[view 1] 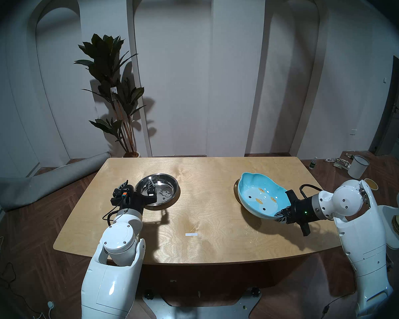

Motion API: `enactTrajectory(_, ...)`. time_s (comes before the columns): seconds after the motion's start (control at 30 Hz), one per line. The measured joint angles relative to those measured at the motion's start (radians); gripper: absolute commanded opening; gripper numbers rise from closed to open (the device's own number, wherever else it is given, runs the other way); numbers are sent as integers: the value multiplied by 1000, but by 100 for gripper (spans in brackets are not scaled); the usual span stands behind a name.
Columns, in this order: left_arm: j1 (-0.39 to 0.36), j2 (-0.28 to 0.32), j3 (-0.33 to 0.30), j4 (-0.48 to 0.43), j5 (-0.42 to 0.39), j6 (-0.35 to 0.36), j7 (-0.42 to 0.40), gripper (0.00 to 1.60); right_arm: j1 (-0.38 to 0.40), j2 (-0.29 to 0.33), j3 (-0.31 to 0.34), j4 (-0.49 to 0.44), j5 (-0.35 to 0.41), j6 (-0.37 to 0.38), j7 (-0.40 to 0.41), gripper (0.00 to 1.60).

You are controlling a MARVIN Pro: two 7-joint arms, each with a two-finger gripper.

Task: Stack the plates into one stack

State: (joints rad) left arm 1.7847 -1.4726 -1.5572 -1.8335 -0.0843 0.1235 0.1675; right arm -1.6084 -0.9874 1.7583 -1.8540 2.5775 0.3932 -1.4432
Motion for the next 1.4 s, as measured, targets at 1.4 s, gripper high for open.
enactTrajectory(1.4,0,12,8,0,-11,0,11,160,334,257,-333,256,36,47,36,0)
